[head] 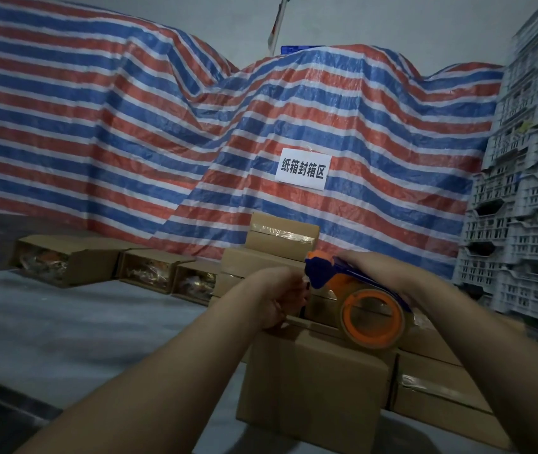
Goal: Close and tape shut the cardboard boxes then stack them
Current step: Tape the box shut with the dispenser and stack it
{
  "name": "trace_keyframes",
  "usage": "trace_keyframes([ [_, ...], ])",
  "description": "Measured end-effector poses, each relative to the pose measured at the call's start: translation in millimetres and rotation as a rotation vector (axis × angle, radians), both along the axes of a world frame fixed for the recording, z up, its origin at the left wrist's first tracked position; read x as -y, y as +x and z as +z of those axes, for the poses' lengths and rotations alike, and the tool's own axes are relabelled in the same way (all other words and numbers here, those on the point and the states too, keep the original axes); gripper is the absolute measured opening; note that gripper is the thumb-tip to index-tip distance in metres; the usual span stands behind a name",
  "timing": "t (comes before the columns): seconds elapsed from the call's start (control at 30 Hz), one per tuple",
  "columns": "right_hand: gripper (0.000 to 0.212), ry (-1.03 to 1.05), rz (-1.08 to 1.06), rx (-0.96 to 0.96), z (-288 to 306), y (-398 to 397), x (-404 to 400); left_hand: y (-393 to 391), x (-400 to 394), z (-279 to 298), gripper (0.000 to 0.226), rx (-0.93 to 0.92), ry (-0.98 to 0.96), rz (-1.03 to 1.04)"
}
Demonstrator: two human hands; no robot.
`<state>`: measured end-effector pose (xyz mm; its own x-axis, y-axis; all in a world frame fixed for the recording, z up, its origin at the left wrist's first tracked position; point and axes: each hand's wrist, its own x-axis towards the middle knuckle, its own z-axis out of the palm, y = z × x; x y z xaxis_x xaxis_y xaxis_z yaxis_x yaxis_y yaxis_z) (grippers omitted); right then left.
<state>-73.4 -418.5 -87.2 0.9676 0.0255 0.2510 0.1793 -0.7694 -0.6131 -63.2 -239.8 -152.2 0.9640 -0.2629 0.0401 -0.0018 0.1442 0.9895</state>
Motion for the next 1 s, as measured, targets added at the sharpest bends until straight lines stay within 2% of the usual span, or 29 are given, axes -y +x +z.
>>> trace_keyframes([
  [0.27,0.034,-0.024,-0.007,-0.096,8.1,-1.0,-5.6,-1.7,0.5,-6.1,0.025,-0.001,0.021,0.142],
  [0.4,0.035,-0.127,-0.005,-0.145,13.5,3.6,-6.4,7.5,-1.2,-18.7,0.019,-0.015,-0.042,0.207],
  [0.47,0.036,-0.192,-0.032,-0.141,16.7,6.1,-3.2,10.5,-2.5,-21.1,0.022,-0.045,-0.146,0.247],
  [0.53,0.036,-0.247,-0.062,-0.145,21.6,6.3,-1.8,10.4,-4.6,-22.5,0.015,-0.101,-0.354,0.283],
  [0.6,0.036,-0.292,-0.086,-0.137,23.2,5.2,-2.7,10.0,-8.3,-22.6,0.023,-0.135,-0.556,0.297],
  [0.67,0.035,-0.355,-0.089,-0.119,19.6,5.9,-5.6,10.7,-13.6,-24.8,0.028,-0.139,-0.605,0.293],
  [0.73,0.036,-0.442,-0.088,-0.100,15.6,8.0,-10.9,12.4,-21.1,-28.0,0.021,-0.066,-0.412,0.377],
  [0.8,0.034,-0.511,-0.084,-0.105,14.2,9.2,-17.6,17.2,-32.4,-36.1,0.016,0.127,-0.047,0.486],
  [0.83,0.034,-0.543,-0.082,-0.119,14.4,9.9,-21.6,18.6,-38.4,-41.2,0.016,0.197,0.075,0.506],
  [0.9,0.033,-0.598,-0.099,-0.150,14.8,13.3,-30.3,19.2,-48.7,-51.2,0.015,0.245,0.206,0.488],
  [1.0,0.030,-0.683,-0.123,-0.192,13.7,21.4,-41.6,18.3,-54.4,-59.7,0.020,0.245,0.265,0.485],
])
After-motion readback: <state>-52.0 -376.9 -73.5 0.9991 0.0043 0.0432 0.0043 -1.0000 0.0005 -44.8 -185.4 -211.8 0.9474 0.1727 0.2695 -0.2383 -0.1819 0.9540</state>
